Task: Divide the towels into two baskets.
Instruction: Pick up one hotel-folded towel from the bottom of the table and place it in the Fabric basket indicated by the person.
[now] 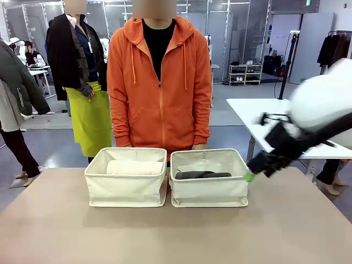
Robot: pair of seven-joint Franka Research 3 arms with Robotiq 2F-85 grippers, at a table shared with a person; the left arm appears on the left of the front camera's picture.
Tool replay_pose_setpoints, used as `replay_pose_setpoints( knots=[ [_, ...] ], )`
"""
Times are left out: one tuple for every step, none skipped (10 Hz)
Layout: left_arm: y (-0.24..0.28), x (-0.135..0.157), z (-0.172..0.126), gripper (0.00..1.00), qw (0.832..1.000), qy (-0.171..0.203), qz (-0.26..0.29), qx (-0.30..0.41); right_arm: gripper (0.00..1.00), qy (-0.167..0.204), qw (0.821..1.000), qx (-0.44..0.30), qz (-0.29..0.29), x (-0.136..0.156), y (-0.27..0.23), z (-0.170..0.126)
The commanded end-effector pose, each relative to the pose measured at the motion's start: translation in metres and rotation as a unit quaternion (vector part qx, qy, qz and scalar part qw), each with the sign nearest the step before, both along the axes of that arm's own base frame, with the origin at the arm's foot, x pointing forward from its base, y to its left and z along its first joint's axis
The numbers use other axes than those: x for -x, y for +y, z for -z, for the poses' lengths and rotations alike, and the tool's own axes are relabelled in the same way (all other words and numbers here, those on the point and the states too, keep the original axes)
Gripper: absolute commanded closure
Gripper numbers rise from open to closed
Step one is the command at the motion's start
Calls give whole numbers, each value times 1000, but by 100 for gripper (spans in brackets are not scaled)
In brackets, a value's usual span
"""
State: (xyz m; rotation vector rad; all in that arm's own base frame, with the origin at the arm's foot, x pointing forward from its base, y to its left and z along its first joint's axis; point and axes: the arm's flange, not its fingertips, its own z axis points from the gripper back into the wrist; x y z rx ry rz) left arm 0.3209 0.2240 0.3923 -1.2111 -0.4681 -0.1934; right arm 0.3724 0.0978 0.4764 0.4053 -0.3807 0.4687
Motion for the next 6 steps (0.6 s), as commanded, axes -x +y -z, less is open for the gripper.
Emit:
replay_pose_setpoints(
  knots=[
    [1, 3, -3, 0, 1000, -3, -3, 4, 0, -15, 991, -125, 44, 34, -40, 10],
    [1, 3, -3, 0, 1000, -3, -3, 4, 0, -4, 986, -151, 65, 42, -55, 17],
    [1, 3, -3, 0, 1000, -3, -3, 4, 0, 6, 981, -180, 74, 54, -73, 24],
    [1, 3, -3, 0, 1000, -3, -3, 4, 0, -2, 974, -205, 93, 66, -91, 30],
    [1, 3, -3, 0, 1000, -3, -3, 4, 0, -5, 969, -223, 108, 82, -110, 35],
    [1, 3, -3, 0, 1000, -3, -3, 4, 0, -5, 962, -243, 128, 107, -132, 42]
  ],
)
